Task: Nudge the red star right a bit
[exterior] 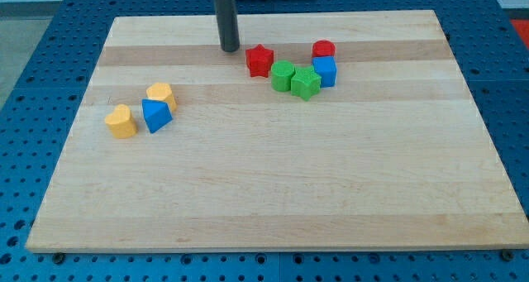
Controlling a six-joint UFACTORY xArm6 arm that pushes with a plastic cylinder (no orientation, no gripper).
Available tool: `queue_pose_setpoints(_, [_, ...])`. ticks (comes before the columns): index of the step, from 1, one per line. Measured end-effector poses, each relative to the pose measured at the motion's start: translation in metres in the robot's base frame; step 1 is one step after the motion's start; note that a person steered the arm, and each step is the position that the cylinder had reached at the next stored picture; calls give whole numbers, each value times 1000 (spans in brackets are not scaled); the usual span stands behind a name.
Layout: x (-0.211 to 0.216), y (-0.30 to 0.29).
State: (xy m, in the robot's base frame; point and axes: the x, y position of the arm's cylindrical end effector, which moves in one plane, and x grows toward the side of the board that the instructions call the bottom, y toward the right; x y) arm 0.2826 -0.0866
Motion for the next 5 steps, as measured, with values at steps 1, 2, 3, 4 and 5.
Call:
queue_pose_setpoints(1, [26, -4])
queue_pose_setpoints(2, [36, -4])
queue_pose_setpoints(3, [36, 6])
queue_pose_setpoints(4, [36, 22])
queue_pose_setpoints(5, [36, 31])
